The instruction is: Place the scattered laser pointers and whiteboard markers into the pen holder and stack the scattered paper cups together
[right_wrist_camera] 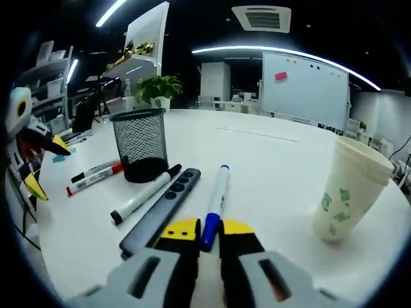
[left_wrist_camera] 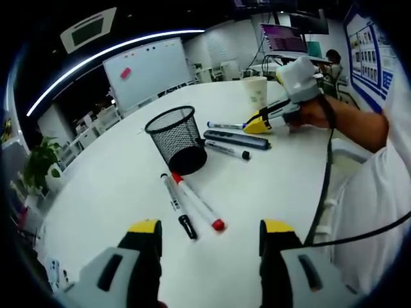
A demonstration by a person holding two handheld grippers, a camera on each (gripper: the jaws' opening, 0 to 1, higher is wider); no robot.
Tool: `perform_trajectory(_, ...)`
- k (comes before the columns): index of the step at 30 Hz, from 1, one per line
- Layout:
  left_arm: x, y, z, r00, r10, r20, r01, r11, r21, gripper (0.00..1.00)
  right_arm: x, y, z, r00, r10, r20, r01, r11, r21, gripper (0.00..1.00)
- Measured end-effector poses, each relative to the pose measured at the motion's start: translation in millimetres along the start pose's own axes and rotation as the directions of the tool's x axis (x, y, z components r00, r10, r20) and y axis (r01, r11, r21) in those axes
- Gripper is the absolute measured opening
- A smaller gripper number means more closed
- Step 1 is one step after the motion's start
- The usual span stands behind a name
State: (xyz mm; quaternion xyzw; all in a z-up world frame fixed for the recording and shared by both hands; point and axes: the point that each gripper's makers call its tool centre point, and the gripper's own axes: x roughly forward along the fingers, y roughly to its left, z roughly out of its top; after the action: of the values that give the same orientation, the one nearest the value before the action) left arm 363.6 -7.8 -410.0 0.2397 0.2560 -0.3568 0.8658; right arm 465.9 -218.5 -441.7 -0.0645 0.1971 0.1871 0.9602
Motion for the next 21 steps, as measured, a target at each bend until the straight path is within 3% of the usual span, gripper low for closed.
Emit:
perform_trajectory(9,0.9,-1.5,2.1,1.0,-0.005,0.006,0.005,1.0,0.001,0.62,0.6,-4.5,0.5,1.0,-0.014,0.013,0.014,0.999,0.033,0.09)
perform_trajectory(21,-0.5,0.2,2.9,1.0,0.006,0.014,-0.006,1.0,0.003,0.61,0.0,-3.9,0.4,0.999,-0.032,0.017,0.032,0.999,0.018,0.09)
